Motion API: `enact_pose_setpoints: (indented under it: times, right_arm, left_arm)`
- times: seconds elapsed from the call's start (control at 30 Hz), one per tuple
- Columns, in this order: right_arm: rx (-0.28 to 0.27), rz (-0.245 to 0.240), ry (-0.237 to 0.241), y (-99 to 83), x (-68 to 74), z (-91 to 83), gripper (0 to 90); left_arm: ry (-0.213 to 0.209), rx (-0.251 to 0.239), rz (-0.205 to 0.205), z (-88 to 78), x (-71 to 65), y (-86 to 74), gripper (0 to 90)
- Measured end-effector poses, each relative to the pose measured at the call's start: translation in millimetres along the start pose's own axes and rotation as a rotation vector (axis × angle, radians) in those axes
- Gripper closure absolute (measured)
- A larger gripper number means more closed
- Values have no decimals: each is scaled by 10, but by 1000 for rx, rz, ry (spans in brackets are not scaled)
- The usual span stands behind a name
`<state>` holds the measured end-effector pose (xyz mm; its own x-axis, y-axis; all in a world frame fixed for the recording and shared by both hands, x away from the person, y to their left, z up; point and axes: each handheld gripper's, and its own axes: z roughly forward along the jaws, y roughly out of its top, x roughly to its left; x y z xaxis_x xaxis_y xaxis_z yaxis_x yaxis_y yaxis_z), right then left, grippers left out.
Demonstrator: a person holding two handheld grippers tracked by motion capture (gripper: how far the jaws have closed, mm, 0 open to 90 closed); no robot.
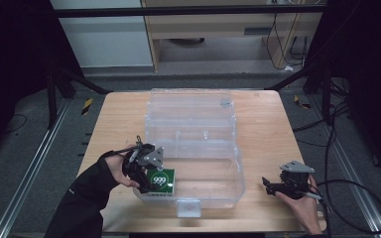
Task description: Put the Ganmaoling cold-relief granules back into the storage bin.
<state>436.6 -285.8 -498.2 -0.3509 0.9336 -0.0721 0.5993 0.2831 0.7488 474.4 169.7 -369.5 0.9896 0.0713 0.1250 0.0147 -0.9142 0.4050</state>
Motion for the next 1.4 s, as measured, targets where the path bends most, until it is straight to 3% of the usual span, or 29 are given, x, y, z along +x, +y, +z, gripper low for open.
enact_pose_setpoints:
  times: [0.3, 0.67, 0.87, 1.07, 1.4]
  right_arm:
    - [-2, 1, -6, -1, -7, -12, 36]
    - [0, 3, -9, -4, -9, -14, 36]
    - [1, 5, -10, -5, -6, -14, 36]
    - [3, 7, -11, -5, -8, -19, 34]
    - [3, 9, -14, -8, -12, -17, 32]
  left_arm:
    - [87, -100, -115, -265, -25, -254, 165]
    - [221, -208, -374, -426, -47, -841, 164]
    - [281, -246, -508, -392, -47, -1166, 165]
    - [335, -265, -614, -267, -59, -1397, 166]
    - [415, -277, -751, -13, -108, -1656, 164]
